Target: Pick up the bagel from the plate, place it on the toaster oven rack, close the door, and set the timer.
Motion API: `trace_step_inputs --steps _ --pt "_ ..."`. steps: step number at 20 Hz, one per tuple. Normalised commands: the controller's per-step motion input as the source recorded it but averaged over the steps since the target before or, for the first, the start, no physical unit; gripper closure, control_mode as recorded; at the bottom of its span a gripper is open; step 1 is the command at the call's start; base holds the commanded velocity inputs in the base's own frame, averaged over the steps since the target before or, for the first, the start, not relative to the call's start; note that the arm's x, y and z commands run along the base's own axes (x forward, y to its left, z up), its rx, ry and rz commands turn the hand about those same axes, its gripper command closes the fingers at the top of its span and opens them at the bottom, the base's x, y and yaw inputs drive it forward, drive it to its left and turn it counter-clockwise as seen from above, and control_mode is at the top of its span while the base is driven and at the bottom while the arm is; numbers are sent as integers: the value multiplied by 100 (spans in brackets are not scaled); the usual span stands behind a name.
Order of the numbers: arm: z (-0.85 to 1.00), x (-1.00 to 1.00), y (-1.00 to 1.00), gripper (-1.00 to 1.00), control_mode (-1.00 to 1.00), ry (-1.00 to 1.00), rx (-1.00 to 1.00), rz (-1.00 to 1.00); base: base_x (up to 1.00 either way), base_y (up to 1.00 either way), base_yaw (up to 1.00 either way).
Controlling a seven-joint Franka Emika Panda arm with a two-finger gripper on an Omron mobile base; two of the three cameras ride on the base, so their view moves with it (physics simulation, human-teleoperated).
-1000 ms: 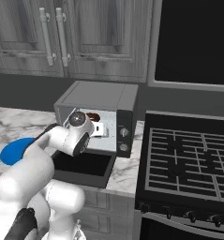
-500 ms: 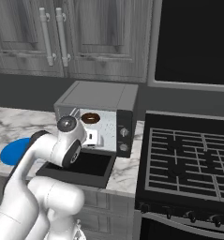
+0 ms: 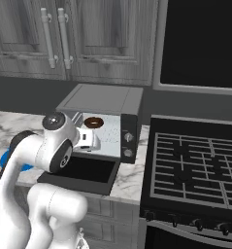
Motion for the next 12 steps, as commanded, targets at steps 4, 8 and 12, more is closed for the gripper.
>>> trace_step_inputs --steps 4,8,12 --pt "44 -52 24 -100 -100 6 -17 0 0 0 0" --pt "-1 -32 37 -100 -100 3 -21 3 0 0 0" --pt "-34 -23 32 -100 -100 -2 -17 6 0 0 0"
